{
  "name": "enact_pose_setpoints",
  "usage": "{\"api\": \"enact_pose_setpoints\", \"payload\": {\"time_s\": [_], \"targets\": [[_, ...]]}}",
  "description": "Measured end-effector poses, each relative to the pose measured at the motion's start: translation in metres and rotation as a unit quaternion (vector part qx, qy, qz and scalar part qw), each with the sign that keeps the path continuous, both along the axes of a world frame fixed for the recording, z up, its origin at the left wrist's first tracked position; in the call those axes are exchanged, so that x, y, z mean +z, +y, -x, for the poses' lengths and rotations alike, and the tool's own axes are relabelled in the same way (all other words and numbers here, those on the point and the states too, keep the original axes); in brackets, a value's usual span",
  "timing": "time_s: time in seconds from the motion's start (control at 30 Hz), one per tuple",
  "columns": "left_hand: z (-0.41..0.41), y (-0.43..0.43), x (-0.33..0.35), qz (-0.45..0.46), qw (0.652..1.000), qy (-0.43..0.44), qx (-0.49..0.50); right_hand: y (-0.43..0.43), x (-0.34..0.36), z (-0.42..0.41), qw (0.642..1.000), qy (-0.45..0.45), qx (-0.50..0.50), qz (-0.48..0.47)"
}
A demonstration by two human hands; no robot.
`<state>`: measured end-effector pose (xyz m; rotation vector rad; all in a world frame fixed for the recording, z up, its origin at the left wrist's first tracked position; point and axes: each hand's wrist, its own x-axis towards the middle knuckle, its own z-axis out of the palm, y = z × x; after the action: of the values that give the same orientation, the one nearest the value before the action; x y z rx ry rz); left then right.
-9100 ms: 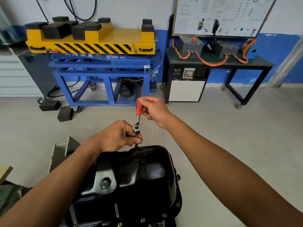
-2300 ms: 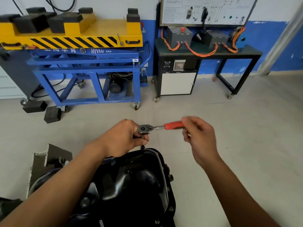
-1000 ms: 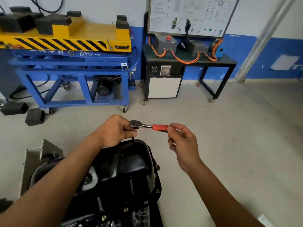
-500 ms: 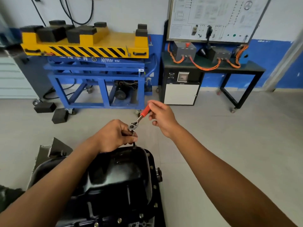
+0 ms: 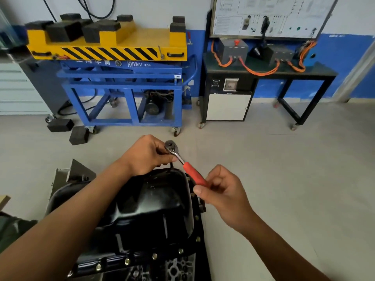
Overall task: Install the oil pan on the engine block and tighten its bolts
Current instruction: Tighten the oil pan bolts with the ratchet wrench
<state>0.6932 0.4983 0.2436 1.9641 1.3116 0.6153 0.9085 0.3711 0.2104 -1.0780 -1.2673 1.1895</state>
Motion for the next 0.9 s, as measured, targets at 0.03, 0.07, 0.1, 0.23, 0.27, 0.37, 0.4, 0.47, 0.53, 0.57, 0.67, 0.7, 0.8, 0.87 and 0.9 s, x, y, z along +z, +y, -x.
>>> {"api": "enact_pose_setpoints", "payload": {"time_s": [0.03,0.07,0.1,0.23,0.27,0.37,0.4,0.47,0.53,0.57,0.67,0.7,0.8,0.87,0.9], "targets": [[0.001,0.0,0.0,-0.006,1.0,0.008,0.002,-0.005,-0.001,0.002,1.0,-0.009,0.023,-0.001],[0.001,0.0,0.0,-0.015,1.0,0.02,0.003,-0.009,-0.001,0.003,0.999,-0.012,0.042,-0.004],[0.002,0.0,0.0,-0.023,0.999,0.029,0.004,-0.011,0.0,0.004,0.998,-0.012,0.054,-0.005],[0.004,0.001,0.0,-0.015,1.0,0.014,0.001,-0.006,0.006,0.004,0.998,-0.024,0.057,-0.026],[0.005,0.001,0.0,-0.01,1.0,0.008,-0.002,-0.004,0.007,0.003,0.998,-0.026,0.055,-0.032],[0.006,0.0,0.001,0.004,1.0,-0.004,-0.018,-0.001,0.008,0.0,0.998,-0.024,0.049,-0.041],[0.006,0.001,0.001,0.009,1.0,-0.006,-0.021,0.001,0.008,-0.001,0.998,-0.017,0.049,-0.043],[0.006,0.002,0.001,0.017,1.0,-0.007,-0.025,0.004,0.007,-0.004,0.998,0.008,0.047,-0.046],[0.006,0.003,0.0,0.017,1.0,-0.004,-0.024,0.01,0.006,-0.009,0.998,0.033,0.034,-0.044],[0.007,0.003,-0.001,0.016,1.0,-0.004,-0.022,0.015,0.006,-0.012,0.998,0.045,0.025,-0.039],[0.007,0.005,-0.003,0.023,0.999,-0.011,-0.025,0.033,0.008,-0.023,0.996,0.086,-0.026,-0.014],[0.006,0.005,-0.003,0.024,0.999,-0.012,-0.028,0.041,0.011,-0.027,0.995,0.089,-0.052,0.001],[0.005,0.007,-0.004,0.024,0.999,-0.001,-0.039,0.077,0.022,-0.031,0.991,0.04,-0.119,0.049],[0.006,0.009,-0.004,0.028,0.998,-0.002,-0.048,0.106,0.03,-0.026,0.989,0.005,-0.13,0.071],[0.006,0.009,-0.004,0.032,0.998,-0.006,-0.052,0.12,0.034,-0.02,0.989,-0.005,-0.128,0.078]]}}
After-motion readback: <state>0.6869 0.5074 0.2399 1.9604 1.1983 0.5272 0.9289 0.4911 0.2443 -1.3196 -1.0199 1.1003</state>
